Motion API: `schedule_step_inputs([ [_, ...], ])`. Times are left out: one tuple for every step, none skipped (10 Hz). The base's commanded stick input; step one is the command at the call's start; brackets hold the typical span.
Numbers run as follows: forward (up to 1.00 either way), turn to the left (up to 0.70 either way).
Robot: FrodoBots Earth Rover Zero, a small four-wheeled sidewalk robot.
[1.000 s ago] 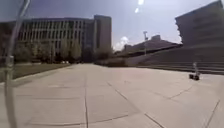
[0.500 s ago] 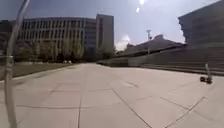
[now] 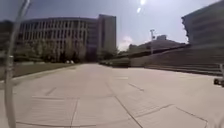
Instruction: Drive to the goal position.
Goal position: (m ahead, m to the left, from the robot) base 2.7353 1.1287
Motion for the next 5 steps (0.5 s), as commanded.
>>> schedule_step_inputs([
  [0.85, 0.00],
  [0.85, 0.00],
  [0.85, 0.00],
  [0.85, 0.00],
  [0.85, 0.00],
])
